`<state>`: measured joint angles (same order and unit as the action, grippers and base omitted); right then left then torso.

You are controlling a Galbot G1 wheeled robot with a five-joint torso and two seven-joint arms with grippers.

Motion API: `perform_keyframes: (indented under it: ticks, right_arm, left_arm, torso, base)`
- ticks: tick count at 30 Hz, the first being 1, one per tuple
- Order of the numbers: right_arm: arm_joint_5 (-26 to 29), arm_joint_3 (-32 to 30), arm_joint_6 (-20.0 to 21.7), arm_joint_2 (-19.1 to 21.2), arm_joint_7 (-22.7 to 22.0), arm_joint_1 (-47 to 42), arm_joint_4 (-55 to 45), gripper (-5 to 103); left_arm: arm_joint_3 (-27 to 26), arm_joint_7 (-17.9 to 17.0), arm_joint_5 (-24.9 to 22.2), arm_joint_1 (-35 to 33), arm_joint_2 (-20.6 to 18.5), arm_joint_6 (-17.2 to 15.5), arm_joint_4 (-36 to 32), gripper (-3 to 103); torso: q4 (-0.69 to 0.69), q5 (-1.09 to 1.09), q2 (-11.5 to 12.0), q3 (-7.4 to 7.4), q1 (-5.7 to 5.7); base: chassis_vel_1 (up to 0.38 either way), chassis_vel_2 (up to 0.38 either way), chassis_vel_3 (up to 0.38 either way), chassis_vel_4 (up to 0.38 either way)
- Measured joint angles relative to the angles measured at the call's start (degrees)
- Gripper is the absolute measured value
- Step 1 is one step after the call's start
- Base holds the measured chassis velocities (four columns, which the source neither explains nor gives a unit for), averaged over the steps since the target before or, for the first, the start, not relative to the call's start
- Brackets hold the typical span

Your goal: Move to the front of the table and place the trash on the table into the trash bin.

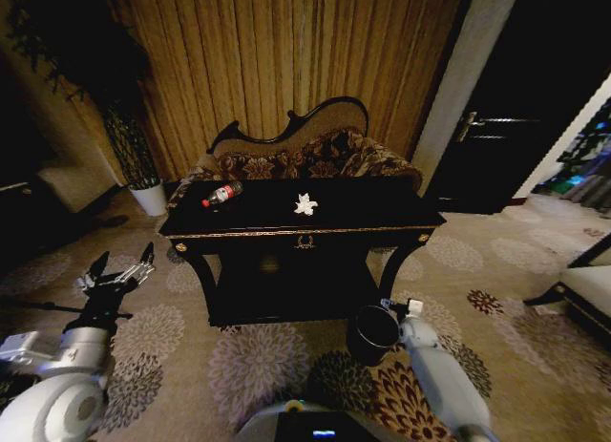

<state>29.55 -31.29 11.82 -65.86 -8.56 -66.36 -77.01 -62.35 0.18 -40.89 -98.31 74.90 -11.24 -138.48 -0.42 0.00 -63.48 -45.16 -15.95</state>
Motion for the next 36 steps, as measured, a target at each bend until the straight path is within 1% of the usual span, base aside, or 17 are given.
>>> perform_keyframes:
  ticks: [1, 3, 4, 7, 8, 9, 12, 14, 16, 22, 26, 30, 36]
  right_arm:
    - [1.0, -0.5, -0.3, 0.8, 0.4, -1.6, -3.4, 100]
    - [2.9, -1.9, -0.5, 2.0, 0.9, -4.7, -10.9, 100]
    - [2.9, -1.9, -0.5, 2.0, 0.9, -4.7, -10.9, 100]
    - [4.6, -3.4, -0.5, 2.9, 0.7, -8.1, -20.0, 100]
    - [5.3, -3.6, -0.4, 3.2, 0.1, -8.9, -22.9, 100]
    - [5.3, -3.6, -0.4, 3.2, 0.1, -8.9, -22.9, 100]
    - [6.8, -3.7, 0.2, 4.0, -2.0, -10.7, -31.8, 100]
    - [7.1, -3.7, 0.3, 4.2, -2.6, -11.0, -33.6, 100]
    - [7.9, -3.6, 0.6, 4.9, -3.9, -11.6, -39.1, 100]
    - [8.5, -4.6, 0.8, 6.8, -4.6, -12.9, -44.9, 100]
    - [8.5, -5.6, 0.8, 7.8, -4.1, -13.9, -47.5, 100]
    - [8.4, -6.0, 0.6, 7.9, -2.9, -14.4, -48.5, 100]
    - [8.2, -6.0, 0.4, 7.8, -2.6, -14.6, -48.7, 100]
  left_arm:
    - [0.0, 0.1, 0.0, 0.0, 0.0, 0.0, 0.2, 100]
    - [0.1, 0.4, 0.0, 0.1, 0.1, 0.1, 0.5, 100]
    - [0.1, 0.4, 0.0, 0.1, 0.1, 0.1, 0.5, 100]
    - [0.5, 0.5, 0.0, 0.5, 0.1, 0.1, 1.0, 100]
    - [0.5, 0.6, 0.1, 0.6, 0.0, 0.1, 1.2, 100]
    - [0.5, 0.6, 0.1, 0.6, 0.0, 0.1, 1.2, 100]
    - [0.6, 0.6, 0.1, 0.9, -0.1, 0.1, 1.6, 100]
    - [0.6, 0.6, 0.1, 1.0, -0.1, 0.2, 1.7, 100]
    - [0.7, 0.7, 0.1, 1.0, -0.3, 0.2, 1.8, 100]
    - [0.7, 0.8, 0.1, 0.9, -0.5, 0.2, 1.7, 100]
    - [1.1, 0.9, 0.4, 0.9, -0.4, 0.2, 1.5, 100]
    - [1.5, 0.9, 1.0, 0.9, -0.1, 0.2, 1.2, 100]
    - [1.7, 0.8, 1.4, 0.9, 0.3, -0.1, 0.7, 100]
  torso:
    - [-0.02, -0.01, 0.0, 0.00, 0.01]
    - [0.00, -0.01, 0.0, 0.00, 0.01]
    - [0.00, -0.01, 0.0, 0.00, 0.01]
    - [0.00, -0.01, 0.0, 0.00, 0.01]
    - [0.00, 0.00, 0.0, 0.00, 0.00]
    - [0.00, 0.00, 0.0, 0.00, 0.00]
    - [0.02, -0.01, 0.0, 0.00, 0.01]
    - [0.01, -0.01, 0.0, 0.00, 0.01]
    - [0.02, -0.01, 0.0, 0.00, 0.01]
    - [0.01, -0.01, 0.0, 0.00, 0.01]
    - [0.01, -0.01, 0.0, 0.00, 0.01]
    - [0.01, 0.00, 0.0, 0.00, 0.01]
    - [0.01, 0.00, 0.0, 0.00, 0.01]
  base:
    - [0.000, 0.000, 0.000, 0.000]
    - [0.000, 0.000, 0.000, 0.000]
    - [0.000, 0.000, 0.000, 0.000]
    - [0.000, 0.000, 0.000, 0.000]
    - [0.000, 0.000, 0.000, 0.000]
    - [0.000, 0.000, 0.000, 0.000]
    - [0.000, 0.000, 0.000, 0.000]
    - [0.000, 0.000, 0.000, 0.000]
    - [0.000, 0.000, 0.000, 0.000]
    - [0.000, 0.000, 0.000, 0.000]
    - [0.000, 0.000, 0.000, 0.000]
    - [0.000, 0.000, 0.000, 0.000]
    - [0.000, 0.000, 0.000, 0.000]
